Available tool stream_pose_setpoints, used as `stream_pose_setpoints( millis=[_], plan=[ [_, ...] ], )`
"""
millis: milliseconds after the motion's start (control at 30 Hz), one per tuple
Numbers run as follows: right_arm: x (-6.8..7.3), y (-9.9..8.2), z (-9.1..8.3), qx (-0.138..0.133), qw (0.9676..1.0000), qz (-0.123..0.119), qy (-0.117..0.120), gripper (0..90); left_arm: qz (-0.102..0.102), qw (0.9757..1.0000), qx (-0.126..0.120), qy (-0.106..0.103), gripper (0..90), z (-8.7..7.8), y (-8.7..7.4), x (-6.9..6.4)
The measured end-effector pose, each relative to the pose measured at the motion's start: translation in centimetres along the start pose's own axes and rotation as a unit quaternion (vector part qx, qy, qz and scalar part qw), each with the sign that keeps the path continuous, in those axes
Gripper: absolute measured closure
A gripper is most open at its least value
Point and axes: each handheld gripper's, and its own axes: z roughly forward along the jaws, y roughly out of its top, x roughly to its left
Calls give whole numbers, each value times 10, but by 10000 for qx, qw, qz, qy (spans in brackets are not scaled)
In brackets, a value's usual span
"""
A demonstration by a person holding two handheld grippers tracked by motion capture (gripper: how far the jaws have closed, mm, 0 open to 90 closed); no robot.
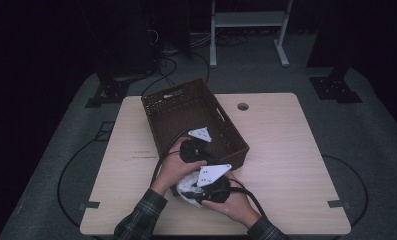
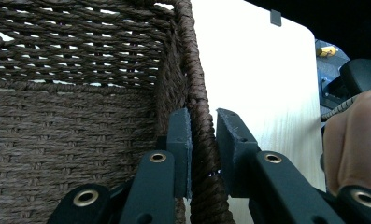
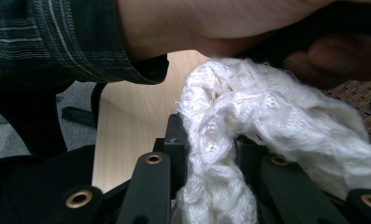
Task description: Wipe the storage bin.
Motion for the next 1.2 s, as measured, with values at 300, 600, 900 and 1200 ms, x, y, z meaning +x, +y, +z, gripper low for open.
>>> stream_pose_setpoints(
  millis=[300, 600, 900, 1200],
  plan=[
    [-3, -10, 14, 184, 9998, 54, 62, 722, -6, 10000, -19, 4, 753, 0, 0, 0],
    [-5, -25, 33, 404, 9991, 101, 108, 722, -7, 10000, -14, 3, 753, 0, 0, 0],
    [-6, -37, 43, 588, 9980, 161, 135, 722, -3, 10000, -6, 5, 753, 0, 0, 0],
    [-2, -37, 29, 566, 9982, 170, 125, 720, -10, 10000, -12, 4, 753, 0, 0, 0]
  ],
)
